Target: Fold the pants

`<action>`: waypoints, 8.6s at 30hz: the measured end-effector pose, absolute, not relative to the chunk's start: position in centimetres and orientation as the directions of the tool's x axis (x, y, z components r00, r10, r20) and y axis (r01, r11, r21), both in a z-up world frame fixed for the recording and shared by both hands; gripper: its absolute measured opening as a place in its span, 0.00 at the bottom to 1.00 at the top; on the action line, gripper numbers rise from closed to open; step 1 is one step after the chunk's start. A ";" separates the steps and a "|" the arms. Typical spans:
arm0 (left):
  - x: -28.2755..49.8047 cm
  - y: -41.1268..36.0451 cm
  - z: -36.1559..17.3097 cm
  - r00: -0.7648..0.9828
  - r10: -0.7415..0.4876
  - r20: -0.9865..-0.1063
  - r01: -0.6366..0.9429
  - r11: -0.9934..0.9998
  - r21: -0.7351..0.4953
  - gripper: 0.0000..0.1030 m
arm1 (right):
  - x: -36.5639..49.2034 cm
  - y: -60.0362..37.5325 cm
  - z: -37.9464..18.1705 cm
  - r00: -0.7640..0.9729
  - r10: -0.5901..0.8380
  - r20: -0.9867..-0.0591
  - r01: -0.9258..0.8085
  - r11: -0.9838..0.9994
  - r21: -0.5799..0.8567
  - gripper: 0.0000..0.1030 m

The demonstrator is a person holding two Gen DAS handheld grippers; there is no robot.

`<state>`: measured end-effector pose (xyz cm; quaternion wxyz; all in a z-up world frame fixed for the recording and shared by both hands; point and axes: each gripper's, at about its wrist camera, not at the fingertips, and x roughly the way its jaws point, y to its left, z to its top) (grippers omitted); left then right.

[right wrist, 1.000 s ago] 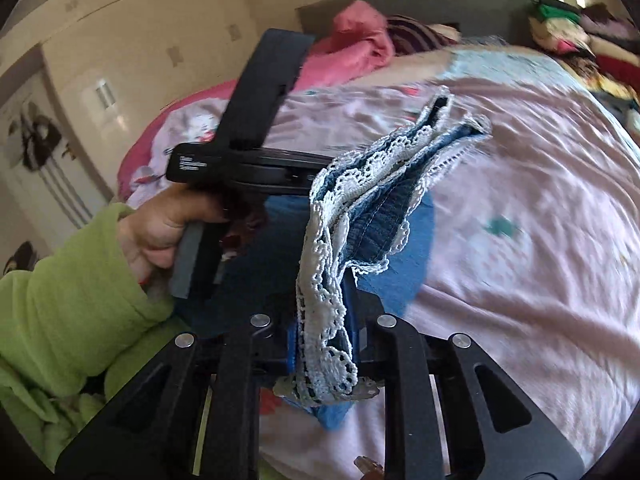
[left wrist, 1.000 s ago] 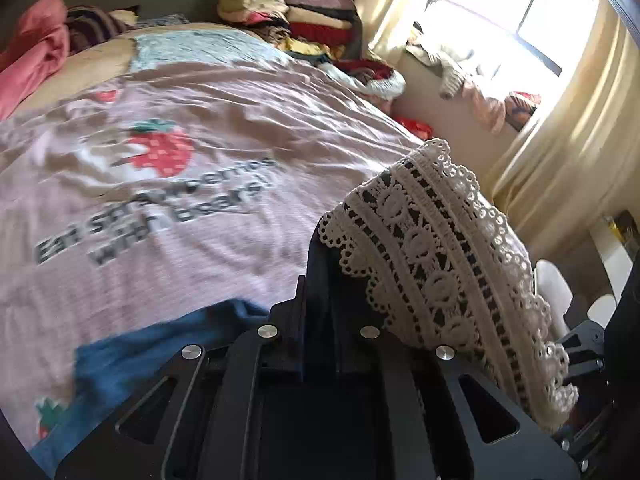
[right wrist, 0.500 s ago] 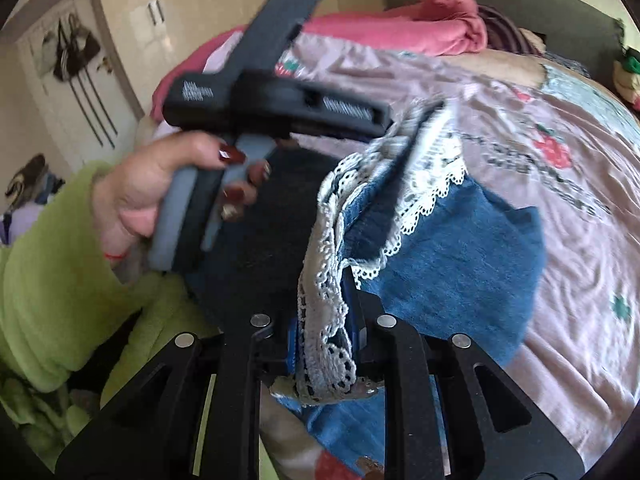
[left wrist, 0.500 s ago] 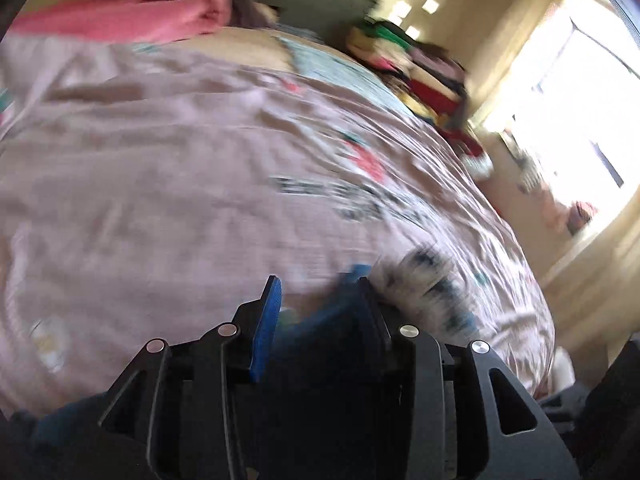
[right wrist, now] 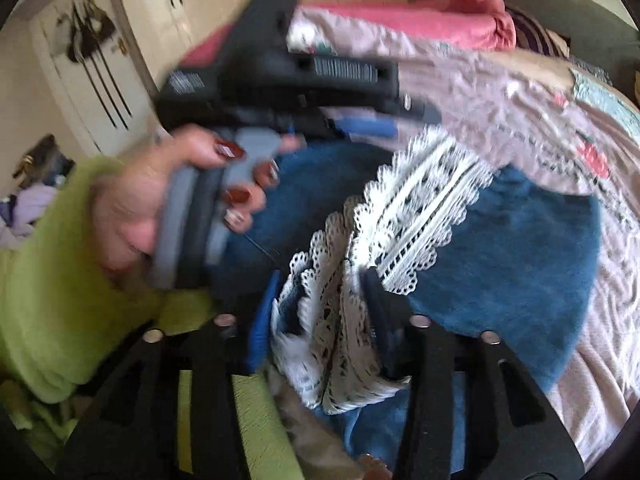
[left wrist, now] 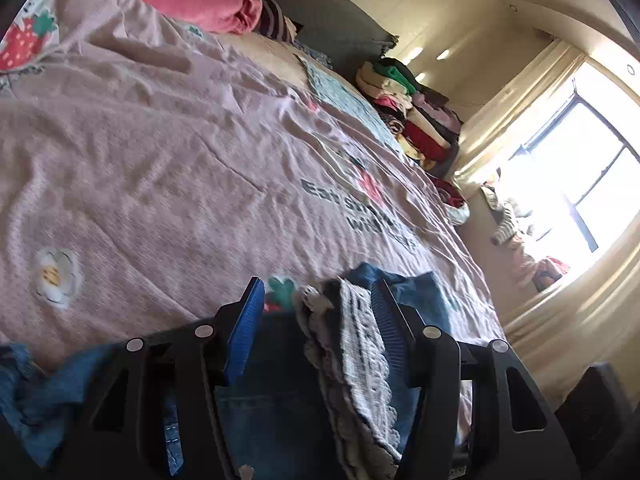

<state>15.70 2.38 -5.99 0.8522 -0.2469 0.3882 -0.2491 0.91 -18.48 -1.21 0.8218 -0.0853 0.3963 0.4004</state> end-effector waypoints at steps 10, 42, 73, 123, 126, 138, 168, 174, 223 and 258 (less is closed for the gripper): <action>17.0 1.2 -7.6 0.522 -0.636 -0.569 0.179 0.733 -0.656 0.77 | 7.3 -28.1 0.2 0.544 0.463 -0.700 -0.476 0.857 0.197 0.55; 14.4 1.1 -5.1 0.634 -0.504 -0.587 0.166 0.830 -0.533 0.65 | 11.3 -32.3 -1.7 0.561 0.443 -0.699 -0.346 0.893 0.288 0.56; 2.0 -2.5 -7.8 0.451 -0.354 -0.819 0.115 0.933 -0.340 0.59 | 1.0 -29.6 -5.6 0.437 0.458 -0.774 -0.499 0.839 0.215 0.72; -2.0 -2.2 -3.4 0.579 -0.263 -0.772 0.192 0.964 -0.184 0.61 | -1.1 -27.6 -3.3 0.476 0.438 -0.763 -0.547 0.827 0.133 0.67; -2.3 -1.8 -2.6 0.595 -0.252 -0.763 0.180 0.967 -0.179 0.61 | -1.3 -27.6 -2.2 0.493 0.445 -0.748 -0.543 0.829 0.136 0.72; -3.0 1.0 -0.9 0.638 -0.223 -0.737 0.121 0.974 -0.190 0.71 | -1.4 -27.6 1.7 0.561 0.449 -0.696 -0.534 0.838 0.112 0.84; -4.2 12.1 -1.6 0.685 -0.119 -0.719 -0.125 0.953 -0.277 0.94 | 3.0 -17.7 6.0 0.535 0.524 -0.662 -0.689 0.725 0.016 0.89; -3.9 12.5 -2.6 0.678 -0.157 -0.718 -0.120 0.940 -0.319 0.94 | 5.2 -14.4 5.3 0.480 0.542 -0.690 -0.728 0.685 0.033 0.89; -1.0 9.1 -4.3 0.653 -0.426 -0.626 0.102 0.869 -0.484 0.91 | 11.0 -9.4 3.1 0.002 0.783 -0.622 -0.850 0.328 0.412 0.27; 2.2 -9.1 -5.3 0.380 -0.614 -0.691 0.440 0.778 -0.449 0.94 | 9.3 -29.7 -4.4 0.433 0.458 -0.776 -0.452 0.855 0.252 0.61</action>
